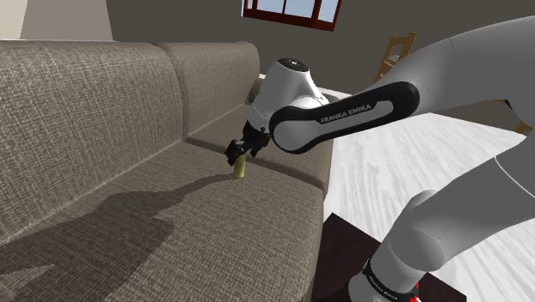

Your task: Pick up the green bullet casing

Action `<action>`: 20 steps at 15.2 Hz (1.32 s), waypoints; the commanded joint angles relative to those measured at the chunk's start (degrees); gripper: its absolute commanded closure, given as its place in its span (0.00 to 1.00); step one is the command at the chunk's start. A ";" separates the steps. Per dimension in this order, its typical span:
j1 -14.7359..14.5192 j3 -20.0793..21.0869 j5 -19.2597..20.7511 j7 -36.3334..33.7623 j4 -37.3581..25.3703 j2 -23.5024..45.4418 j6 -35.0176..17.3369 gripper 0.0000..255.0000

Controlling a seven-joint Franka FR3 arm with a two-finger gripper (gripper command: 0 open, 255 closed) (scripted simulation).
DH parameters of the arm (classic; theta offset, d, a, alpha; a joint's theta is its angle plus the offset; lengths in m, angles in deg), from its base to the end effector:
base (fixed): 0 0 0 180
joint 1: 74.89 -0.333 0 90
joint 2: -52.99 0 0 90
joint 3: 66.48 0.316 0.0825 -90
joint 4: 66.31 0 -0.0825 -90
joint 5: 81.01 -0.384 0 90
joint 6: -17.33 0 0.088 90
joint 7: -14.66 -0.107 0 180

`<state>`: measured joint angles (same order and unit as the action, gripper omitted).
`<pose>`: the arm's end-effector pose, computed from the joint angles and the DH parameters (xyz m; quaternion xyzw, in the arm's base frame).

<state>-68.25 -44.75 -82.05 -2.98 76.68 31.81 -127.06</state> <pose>0.4411 0.1237 0.4481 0.9808 -0.0273 0.1931 0.0074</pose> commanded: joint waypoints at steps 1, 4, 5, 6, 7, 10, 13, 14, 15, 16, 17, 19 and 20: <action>0.04 0.10 0.08 -0.12 0.18 0.18 -0.37 1.00; 0.03 0.07 0.06 -0.09 0.16 0.14 -0.32 1.00; 0.04 0.08 0.07 -0.09 0.15 0.15 -0.33 1.00; 0.04 0.09 0.07 -0.10 0.12 0.17 -0.31 1.00; 0.04 0.08 0.08 -0.09 0.12 0.17 -0.31 1.00; 0.01 0.12 0.06 -0.15 0.27 0.11 -0.40 1.00; -0.26 -0.37 -0.40 0.42 -1.21 -0.98 2.14 1.00; -0.33 -0.53 -0.52 0.59 -1.73 -1.32 2.98 1.00; -0.40 -0.67 -0.64 0.75 -2.26 -1.63 3.82 1.00; -0.46 -0.82 -0.74 0.90 -2.80 -1.93 4.65 1.00; -0.51 -0.96 -0.83 1.05 -3.35 -2.22 5.48 1.00; -0.60 -1.22 -0.99 1.32 -4.48 -2.74 7.12 1.00; -0.63 -1.35 -1.06 1.45 -5.07 -2.98 7.94 1.00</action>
<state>-68.88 -45.90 -83.06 -1.76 72.22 29.02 -119.93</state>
